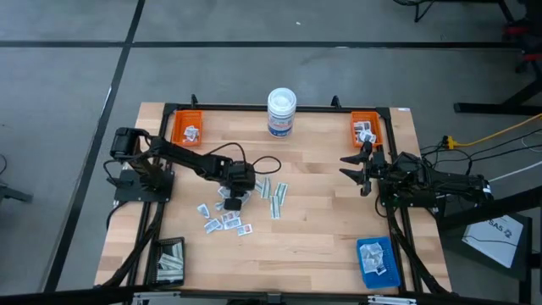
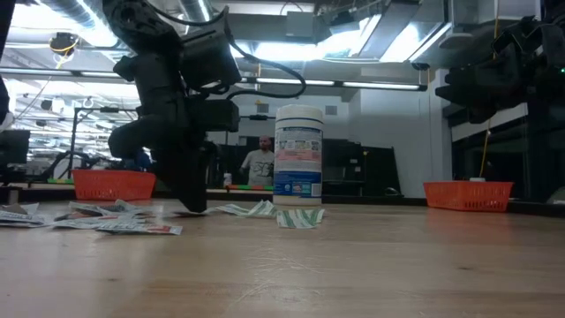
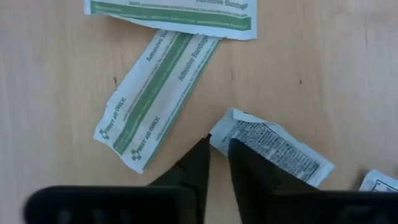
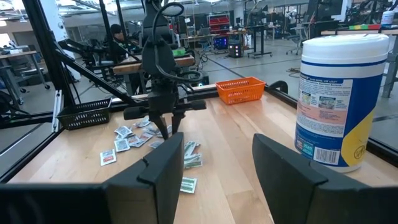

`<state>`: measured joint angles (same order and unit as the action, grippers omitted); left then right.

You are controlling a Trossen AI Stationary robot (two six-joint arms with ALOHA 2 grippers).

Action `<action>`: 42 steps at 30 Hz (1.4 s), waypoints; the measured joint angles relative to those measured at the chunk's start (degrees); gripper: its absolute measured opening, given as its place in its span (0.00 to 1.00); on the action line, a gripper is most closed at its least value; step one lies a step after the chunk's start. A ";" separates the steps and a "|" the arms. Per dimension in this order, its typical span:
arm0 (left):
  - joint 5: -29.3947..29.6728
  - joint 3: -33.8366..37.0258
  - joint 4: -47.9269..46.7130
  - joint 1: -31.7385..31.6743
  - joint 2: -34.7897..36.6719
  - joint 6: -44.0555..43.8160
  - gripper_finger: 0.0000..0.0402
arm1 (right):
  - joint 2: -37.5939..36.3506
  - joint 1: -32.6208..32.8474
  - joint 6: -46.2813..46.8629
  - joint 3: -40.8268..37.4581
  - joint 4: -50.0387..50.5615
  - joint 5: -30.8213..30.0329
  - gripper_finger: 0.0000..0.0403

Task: Pick & Place First Aid Supplies
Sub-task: Put the orange ointment pack into the left orange bin

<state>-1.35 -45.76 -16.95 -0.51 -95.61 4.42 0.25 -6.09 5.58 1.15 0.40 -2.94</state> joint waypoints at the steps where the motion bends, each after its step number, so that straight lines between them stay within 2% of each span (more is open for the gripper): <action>1: -0.05 0.00 -0.02 0.00 -0.01 0.07 0.10 | 0.00 0.02 0.00 0.00 -0.02 0.00 0.47; 3: -0.13 0.00 -0.08 -0.01 -0.02 0.71 0.03 | 0.00 0.02 0.07 0.01 -0.01 0.00 0.47; 7: -0.29 0.07 -0.13 0.00 0.17 1.29 0.01 | 0.00 0.02 0.02 0.01 -0.01 0.00 0.47; 18: -0.10 0.37 -1.68 1.10 6.34 1.29 0.00 | 0.00 0.02 0.03 0.00 -0.01 0.00 0.47; 26: -0.10 0.28 2.07 2.91 7.61 -1.15 0.02 | 0.00 0.01 0.16 0.00 -0.03 0.00 0.47; 29: 0.97 0.28 3.52 3.90 7.61 -4.36 0.04 | 0.00 0.02 0.02 0.00 -0.02 0.00 0.47; 33: 7.50 0.26 2.80 5.98 7.61 -11.65 0.09 | 0.00 0.02 0.13 0.00 -0.02 0.00 0.47; 42: 15.30 0.26 3.92 14.34 7.61 -22.76 0.31 | -0.01 0.01 0.13 0.01 -0.01 0.00 0.47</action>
<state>13.94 -45.50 -13.03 13.82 -88.01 -18.34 0.24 -6.07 5.72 1.16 0.39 -2.94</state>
